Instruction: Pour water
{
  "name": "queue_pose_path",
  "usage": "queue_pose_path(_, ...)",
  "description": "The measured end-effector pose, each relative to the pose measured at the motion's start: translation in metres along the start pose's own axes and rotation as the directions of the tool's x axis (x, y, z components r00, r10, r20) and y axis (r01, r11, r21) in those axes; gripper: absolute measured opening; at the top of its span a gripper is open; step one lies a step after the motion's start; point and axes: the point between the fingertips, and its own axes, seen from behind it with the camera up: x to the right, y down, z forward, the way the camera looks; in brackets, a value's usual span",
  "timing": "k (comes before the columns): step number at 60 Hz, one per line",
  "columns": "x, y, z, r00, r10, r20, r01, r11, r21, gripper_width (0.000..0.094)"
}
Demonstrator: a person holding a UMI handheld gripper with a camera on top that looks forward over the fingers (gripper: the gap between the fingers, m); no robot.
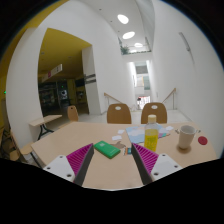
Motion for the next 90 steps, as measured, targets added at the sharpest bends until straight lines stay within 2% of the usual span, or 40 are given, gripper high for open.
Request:
queue_pose_path(1, -0.014, 0.011, 0.008, 1.000, -0.002, -0.004, 0.002, 1.000, 0.003, 0.0822)
queue_pose_path(5, 0.004, -0.001, 0.003, 1.000, -0.006, -0.022, 0.006, 1.000, 0.008, 0.0821)
queue_pose_path(14, 0.014, 0.004, -0.001, 0.999, 0.006, -0.051, -0.005, 1.000, 0.010, 0.0821)
queue_pose_path(24, 0.066, 0.008, 0.010, 0.991, 0.013, -0.132, -0.010, 1.000, 0.024, 0.0815)
queue_pose_path(33, 0.111, 0.007, 0.047, 0.979, 0.009, -0.204, -0.006, 1.000, 0.018, 0.0817)
queue_pose_path(43, 0.149, 0.017, 0.119, 0.975, -0.010, -0.222, 0.006, 1.000, -0.022, 0.0812)
queue_pose_path(44, 0.138, 0.020, 0.108, 0.974, -0.009, -0.228, 0.005, 1.000, -0.021, 0.0811)
queue_pose_path(46, 0.149, 0.019, 0.137, 0.976, -0.001, -0.219, -0.003, 1.000, -0.020, 0.0801)
queue_pose_path(50, 0.147, 0.018, 0.153, 0.981, 0.002, -0.196, -0.005, 1.000, -0.018, 0.0736)
queue_pose_path(54, 0.146, 0.019, 0.166, 0.981, -0.021, -0.192, 0.018, 1.000, -0.019, 0.0502)
queue_pose_path(63, 0.154, 0.020, 0.171, 0.971, -0.040, -0.235, 0.043, 0.999, 0.007, 0.0329)
queue_pose_path(67, 0.164, 0.018, 0.171, 0.962, -0.019, -0.272, 0.028, 0.999, 0.029, 0.0306)
queue_pose_path(70, 0.163, 0.018, 0.172, 0.970, 0.011, -0.243, -0.003, 0.999, 0.034, 0.0305)
queue_pose_path(75, 0.155, 0.011, 0.170, 0.971, 0.170, -0.166, -0.165, 0.985, 0.045, 0.0304)
queue_pose_path(81, 0.165, -0.025, 0.156, 0.932, 0.351, -0.096, -0.337, 0.932, 0.134, 0.0305)
queue_pose_path(90, 0.192, -0.071, 0.124, 0.712, 0.699, 0.067, -0.693, 0.685, 0.223, 0.0303)
